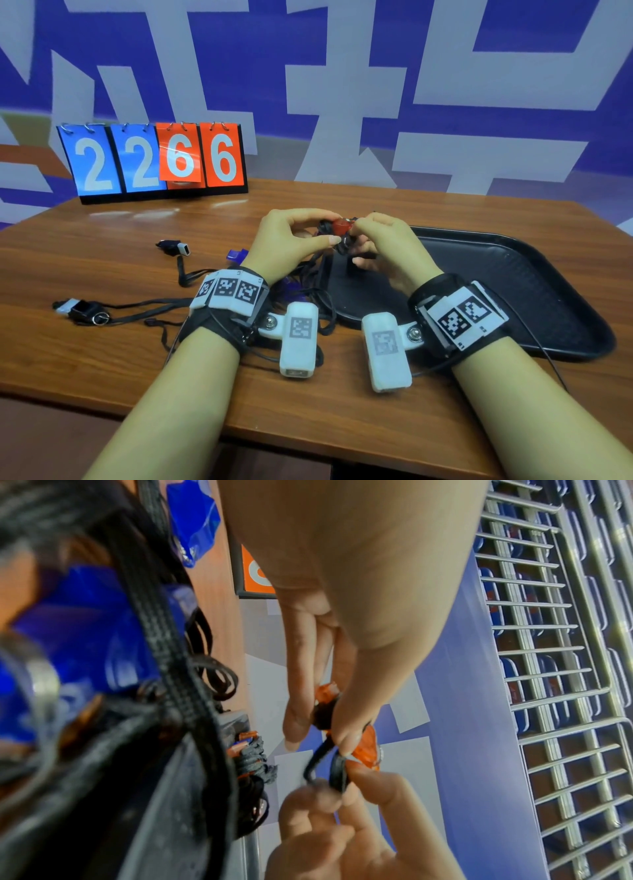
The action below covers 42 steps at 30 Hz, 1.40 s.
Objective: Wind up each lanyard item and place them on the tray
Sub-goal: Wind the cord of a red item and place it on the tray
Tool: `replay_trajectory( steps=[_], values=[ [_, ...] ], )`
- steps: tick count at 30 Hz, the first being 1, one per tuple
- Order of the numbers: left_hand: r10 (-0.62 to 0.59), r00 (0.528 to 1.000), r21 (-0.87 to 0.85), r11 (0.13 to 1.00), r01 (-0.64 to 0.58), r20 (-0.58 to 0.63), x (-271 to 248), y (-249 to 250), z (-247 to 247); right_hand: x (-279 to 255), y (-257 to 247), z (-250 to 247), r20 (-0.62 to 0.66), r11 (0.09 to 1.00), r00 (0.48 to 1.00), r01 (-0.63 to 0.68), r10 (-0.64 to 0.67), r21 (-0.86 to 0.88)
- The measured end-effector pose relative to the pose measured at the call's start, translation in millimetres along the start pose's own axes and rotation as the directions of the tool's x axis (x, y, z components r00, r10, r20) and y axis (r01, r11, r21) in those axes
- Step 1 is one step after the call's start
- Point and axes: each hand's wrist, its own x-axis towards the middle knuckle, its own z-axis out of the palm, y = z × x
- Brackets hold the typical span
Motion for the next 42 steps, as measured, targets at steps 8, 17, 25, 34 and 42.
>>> replay_trajectory(
  steps=[8,17,25,34,42],
  values=[
    [0.008,1.000,-0.013,1.000,-0.007,0.014,-1,0,0,-3,-3,-1,0.011,0.993,0.995,0.097,-0.098,0.067],
    [-0.075,0.997,-0.154,0.985,0.075,0.005,-1,3,4,-2,-2,-5,0.008,0.989,0.997,0.071,-0.073,0.127],
    [-0.271,0.960,-0.393,0.877,0.277,0.073,-1,12,5,-3,-10,-13,0.153,0.882,0.981,-0.173,0.117,0.438],
    [-0.263,0.962,-0.445,0.855,0.267,0.072,-1,16,8,1,-10,-17,0.310,0.744,0.905,-0.419,0.292,0.521],
    [-0.283,0.957,-0.538,0.797,0.275,0.069,-3,20,11,8,-3,-17,0.245,0.814,0.925,-0.373,0.290,0.446]
  ],
)
